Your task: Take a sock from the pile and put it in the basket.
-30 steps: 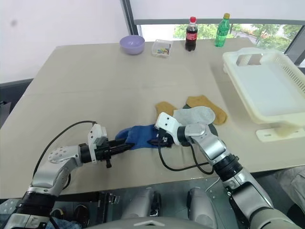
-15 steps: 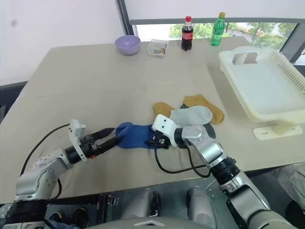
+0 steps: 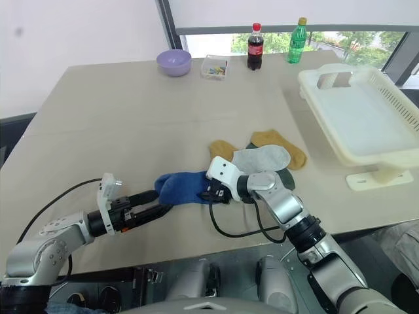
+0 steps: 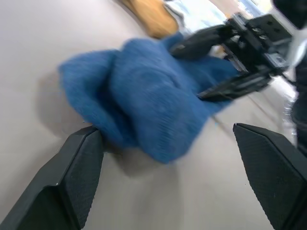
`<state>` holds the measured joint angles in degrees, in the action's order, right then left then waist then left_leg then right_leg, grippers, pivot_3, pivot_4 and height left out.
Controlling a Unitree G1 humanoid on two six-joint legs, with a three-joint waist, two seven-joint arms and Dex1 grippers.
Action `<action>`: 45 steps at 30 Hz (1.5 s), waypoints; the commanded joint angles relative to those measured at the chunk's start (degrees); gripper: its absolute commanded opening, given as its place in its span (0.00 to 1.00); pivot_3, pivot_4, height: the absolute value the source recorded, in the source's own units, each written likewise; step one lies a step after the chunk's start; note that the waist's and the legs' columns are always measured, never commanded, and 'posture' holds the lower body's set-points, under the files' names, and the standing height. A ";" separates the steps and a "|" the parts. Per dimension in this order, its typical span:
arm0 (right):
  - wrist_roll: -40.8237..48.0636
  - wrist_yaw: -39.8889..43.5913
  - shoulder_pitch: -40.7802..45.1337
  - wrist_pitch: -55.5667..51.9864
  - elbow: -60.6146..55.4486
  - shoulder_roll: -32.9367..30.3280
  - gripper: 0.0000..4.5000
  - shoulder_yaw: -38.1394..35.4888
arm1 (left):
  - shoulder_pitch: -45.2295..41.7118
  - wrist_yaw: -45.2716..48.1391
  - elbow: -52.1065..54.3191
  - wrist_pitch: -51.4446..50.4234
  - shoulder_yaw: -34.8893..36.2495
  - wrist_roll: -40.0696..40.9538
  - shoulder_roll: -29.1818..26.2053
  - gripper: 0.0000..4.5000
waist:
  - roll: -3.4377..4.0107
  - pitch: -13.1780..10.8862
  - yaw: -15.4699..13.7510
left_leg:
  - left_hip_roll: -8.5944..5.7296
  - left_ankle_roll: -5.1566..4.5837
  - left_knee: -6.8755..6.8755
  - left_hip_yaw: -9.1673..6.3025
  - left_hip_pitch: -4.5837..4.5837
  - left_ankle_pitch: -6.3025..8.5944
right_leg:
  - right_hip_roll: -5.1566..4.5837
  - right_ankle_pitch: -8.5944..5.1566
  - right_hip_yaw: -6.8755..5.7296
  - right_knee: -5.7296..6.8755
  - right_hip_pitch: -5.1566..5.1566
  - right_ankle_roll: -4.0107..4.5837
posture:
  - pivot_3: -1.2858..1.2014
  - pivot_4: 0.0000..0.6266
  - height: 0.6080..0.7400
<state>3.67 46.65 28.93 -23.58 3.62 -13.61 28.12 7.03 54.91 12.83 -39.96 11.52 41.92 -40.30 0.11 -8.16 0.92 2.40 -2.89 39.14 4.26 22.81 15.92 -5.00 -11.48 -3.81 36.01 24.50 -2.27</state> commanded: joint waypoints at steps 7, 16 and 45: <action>-1.97 -0.60 -0.29 -1.52 2.77 0.41 0.63 0.35 | 0.09 -2.50 -1.70 -7.31 -7.43 -1.96 1.22 0.99 | 0.41 0.28 -0.06 | -0.03 0.00 -0.03 0.02 -0.04 0.00 | -0.01 -0.02 0.02 -0.01 -0.01 -0.03 | 0.52 0.24 1.00; -2.55 -0.72 -0.61 -1.73 2.53 0.97 0.63 0.60 | -6.24 -10.67 -3.79 -13.05 5.63 13.22 12.51 0.99 | 0.33 0.35 -0.14 | -0.04 -0.01 -0.02 -0.04 -0.07 -0.01 | -0.01 -0.02 0.01 0.00 -0.05 -0.04 | 0.52 0.24 1.00; -3.20 -0.78 -0.96 -1.78 3.32 2.26 0.63 1.15 | -3.98 -12.48 -4.46 -15.23 9.16 23.64 12.53 0.99 | -0.28 -0.02 1.06 | 0.01 0.04 -0.10 -0.03 0.07 0.01 | -0.04 0.07 0.02 -0.07 0.11 0.17 | 0.52 0.24 1.00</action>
<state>1.92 46.14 29.00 -23.66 4.88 -10.78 28.26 3.12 41.05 7.77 -56.32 21.09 66.21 -27.07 -0.17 -8.18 1.98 2.41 -2.71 39.02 4.24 22.90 16.01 -5.04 -11.41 -3.78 35.94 24.65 -2.10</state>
